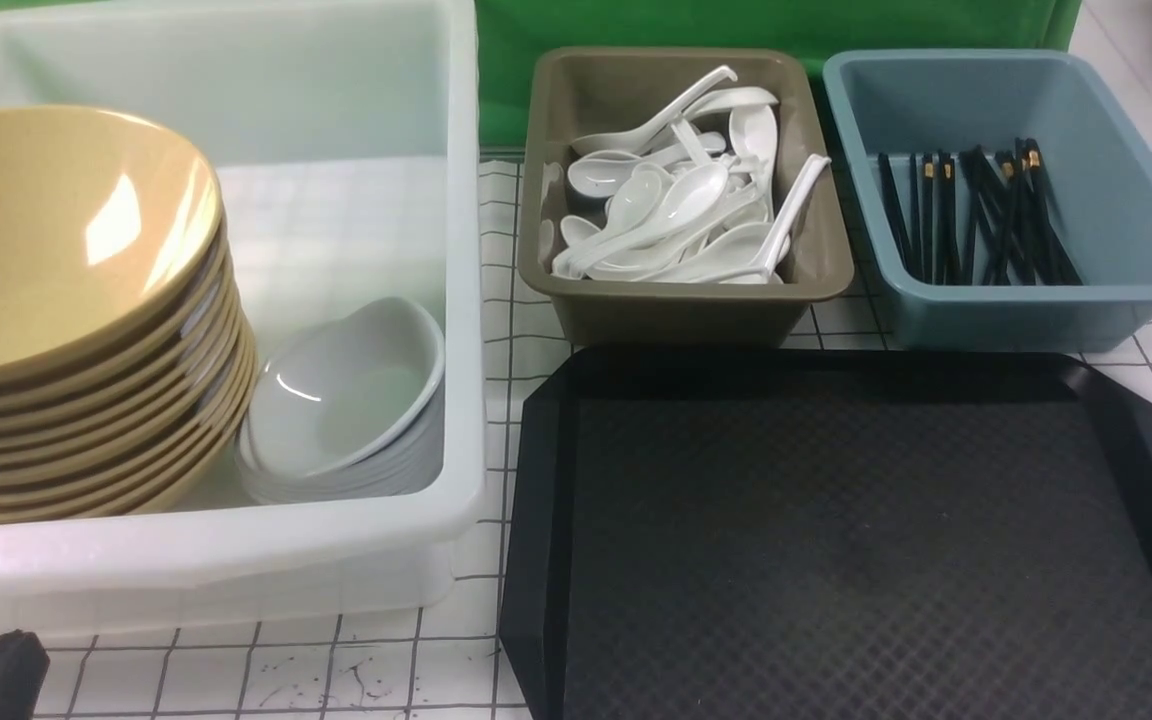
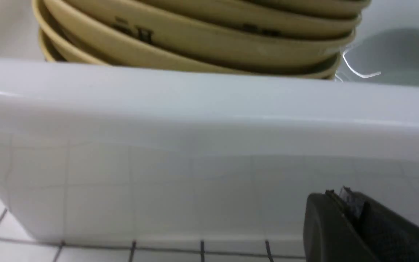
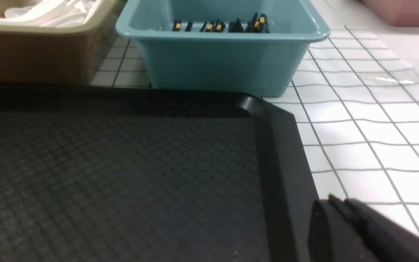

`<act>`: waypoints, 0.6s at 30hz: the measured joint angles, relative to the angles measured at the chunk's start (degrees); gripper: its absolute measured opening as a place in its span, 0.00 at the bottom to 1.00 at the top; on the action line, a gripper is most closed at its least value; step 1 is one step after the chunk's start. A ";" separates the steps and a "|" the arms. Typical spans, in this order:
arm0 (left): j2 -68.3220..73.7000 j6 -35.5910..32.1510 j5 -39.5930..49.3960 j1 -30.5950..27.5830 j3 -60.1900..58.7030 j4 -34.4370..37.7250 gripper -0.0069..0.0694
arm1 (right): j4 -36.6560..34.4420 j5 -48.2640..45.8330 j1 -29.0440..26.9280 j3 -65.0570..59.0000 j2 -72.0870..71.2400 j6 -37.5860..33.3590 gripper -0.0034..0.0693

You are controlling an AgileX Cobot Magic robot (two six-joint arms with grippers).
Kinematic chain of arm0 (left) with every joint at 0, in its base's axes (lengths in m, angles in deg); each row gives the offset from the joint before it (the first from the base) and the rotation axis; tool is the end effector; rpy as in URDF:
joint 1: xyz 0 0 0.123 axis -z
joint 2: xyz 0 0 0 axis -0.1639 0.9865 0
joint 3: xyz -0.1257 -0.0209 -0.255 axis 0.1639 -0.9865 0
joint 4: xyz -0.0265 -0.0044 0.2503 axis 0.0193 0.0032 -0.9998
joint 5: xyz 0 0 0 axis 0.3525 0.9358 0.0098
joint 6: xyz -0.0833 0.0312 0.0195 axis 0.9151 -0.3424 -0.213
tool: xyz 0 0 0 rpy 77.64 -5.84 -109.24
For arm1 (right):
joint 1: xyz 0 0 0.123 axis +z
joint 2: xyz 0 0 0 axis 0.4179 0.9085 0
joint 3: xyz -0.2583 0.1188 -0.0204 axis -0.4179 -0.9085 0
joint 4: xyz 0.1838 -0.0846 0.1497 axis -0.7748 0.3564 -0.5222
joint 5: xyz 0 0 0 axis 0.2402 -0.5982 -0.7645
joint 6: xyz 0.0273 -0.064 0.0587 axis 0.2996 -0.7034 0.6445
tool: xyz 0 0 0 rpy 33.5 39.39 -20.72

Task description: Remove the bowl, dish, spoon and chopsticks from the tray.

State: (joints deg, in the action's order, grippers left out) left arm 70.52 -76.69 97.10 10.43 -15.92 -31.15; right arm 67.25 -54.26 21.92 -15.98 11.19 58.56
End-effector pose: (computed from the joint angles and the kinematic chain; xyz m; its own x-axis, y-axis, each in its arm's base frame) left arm 0.0529 -0.0003 0.1757 -0.2700 -0.0956 -0.9581 -0.0159 0.9954 -0.0948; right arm 0.0533 -0.0045 0.1754 -0.2578 0.0105 -0.9662 0.0677 0.9977 -0.0072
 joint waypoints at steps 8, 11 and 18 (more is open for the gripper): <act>-0.05 -4.02 -0.06 0.00 0.00 0.23 0.07 | 0.00 0.00 0.00 0.00 0.00 0.00 0.16; -0.05 -4.13 -0.06 0.00 0.00 0.24 0.07 | 0.00 0.05 0.00 0.00 0.00 0.00 0.17; -0.05 -4.49 -0.11 0.00 0.00 0.29 0.07 | 0.00 0.05 0.00 0.00 0.00 0.00 0.18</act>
State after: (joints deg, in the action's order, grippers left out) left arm 70.48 -81.18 96.99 10.43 -15.92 -30.86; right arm 67.25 -54.21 21.92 -15.98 11.19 58.56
